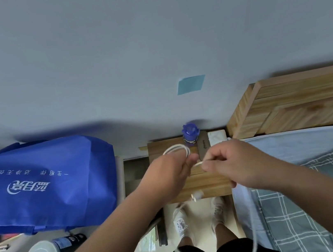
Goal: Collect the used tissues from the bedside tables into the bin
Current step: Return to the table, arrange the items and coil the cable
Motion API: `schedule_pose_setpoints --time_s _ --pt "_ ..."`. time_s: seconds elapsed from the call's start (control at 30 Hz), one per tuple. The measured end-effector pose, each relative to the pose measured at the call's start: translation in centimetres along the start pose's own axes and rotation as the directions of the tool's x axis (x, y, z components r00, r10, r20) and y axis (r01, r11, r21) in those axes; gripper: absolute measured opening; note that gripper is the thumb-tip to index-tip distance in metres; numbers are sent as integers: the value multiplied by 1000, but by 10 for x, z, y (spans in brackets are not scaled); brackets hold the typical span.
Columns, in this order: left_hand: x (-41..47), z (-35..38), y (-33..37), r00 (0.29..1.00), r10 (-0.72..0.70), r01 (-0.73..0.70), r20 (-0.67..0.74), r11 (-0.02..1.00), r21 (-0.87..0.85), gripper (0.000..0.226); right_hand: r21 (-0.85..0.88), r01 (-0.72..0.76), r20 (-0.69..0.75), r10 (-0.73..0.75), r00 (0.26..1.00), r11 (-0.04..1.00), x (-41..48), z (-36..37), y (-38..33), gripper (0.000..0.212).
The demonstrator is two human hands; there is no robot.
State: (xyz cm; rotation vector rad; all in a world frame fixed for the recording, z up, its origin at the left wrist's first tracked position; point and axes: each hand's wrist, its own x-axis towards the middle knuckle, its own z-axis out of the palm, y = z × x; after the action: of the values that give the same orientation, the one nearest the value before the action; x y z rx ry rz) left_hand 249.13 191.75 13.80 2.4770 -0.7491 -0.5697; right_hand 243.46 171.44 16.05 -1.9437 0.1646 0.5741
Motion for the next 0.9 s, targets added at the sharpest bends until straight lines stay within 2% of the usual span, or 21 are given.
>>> schedule_pose_setpoints --time_s 0.03,0.07,0.1,0.13,0.17,0.23,0.3,0.37,0.4,0.43,0.47,0.53,0.57,0.6,0.63,0.67,0.7,0.77,0.83,0.9 --pt "-5 2 -1 998 -44 48 52 996 -71 52 3 -6 3 6 1000 1000 0 -6 -1 12" --pt "-9 3 -2 991 -95 114 98 971 -211 58 20 -10 -13 11 1000 1000 0 -11 -2 10" --pt "-14 3 0 975 -144 202 171 894 -400 65 87 -17 -40 21 999 996 1 -15 -1 11" --pt "-18 2 1 943 -163 309 290 750 -585 69 207 -34 -71 49 996 978 3 -17 1 11" --pt "-22 1 4 905 -122 402 407 554 -729 69 339 -46 -90 81 993 940 7 -19 2 7" --pt "-26 -4 12 874 23 477 486 155 -865 56 497 -51 -102 117 988 866 13 -13 3 3" --pt "-22 -12 24 903 132 427 409 -166 -889 45 545 -81 -73 143 987 834 15 4 5 10" --pt "-12 -22 38 940 57 327 337 -432 -840 41 582 -124 -14 162 987 804 11 29 4 22" --pt "-4 -26 44 947 -37 257 318 -503 -825 41 603 -130 -3 166 986 787 9 40 2 28" --pt "3 -28 50 947 -136 183 293 -520 -834 41 619 -129 -3 167 986 774 7 49 1 32" --pt "8 -27 55 943 -217 114 254 -504 -856 41 632 -129 -4 170 985 764 5 56 -2 37" --pt "16 -19 62 940 -315 2 134 -386 -923 40 636 -134 10 165 986 760 3 61 -9 44" --pt "17 -14 63 937 -346 -43 55 -269 -962 38 614 -146 31 161 986 776 2 60 -11 46" --pt "17 -11 61 928 -371 -76 -36 -93 -993 35 571 -171 65 164 984 803 1 58 -13 47" --pt "16 -7 56 916 -374 -94 -142 144 -985 33 515 -200 101 173 980 834 -1 55 -14 45" --pt "14 -4 48 914 -340 -89 -224 369 -925 33 457 -221 128 183 975 861 -3 51 -14 43" --pt "12 -2 39 922 -293 -57 -253 545 -836 32 387 -231 137 192 972 893 -4 46 -13 42" --pt "6 0 24 960 -197 26 -200 771 -637 30 191 -205 91 191 977 960 -5 33 -12 39" --pt "-2 5 12 985 -50 -6 -163 945 -326 28 85 -179 79 172 982 980 -7 16 -13 33" --pt "-9 6 5 989 34 -48 -141 994 -97 32 111 -179 99 168 981 978 -9 0 -15 28"
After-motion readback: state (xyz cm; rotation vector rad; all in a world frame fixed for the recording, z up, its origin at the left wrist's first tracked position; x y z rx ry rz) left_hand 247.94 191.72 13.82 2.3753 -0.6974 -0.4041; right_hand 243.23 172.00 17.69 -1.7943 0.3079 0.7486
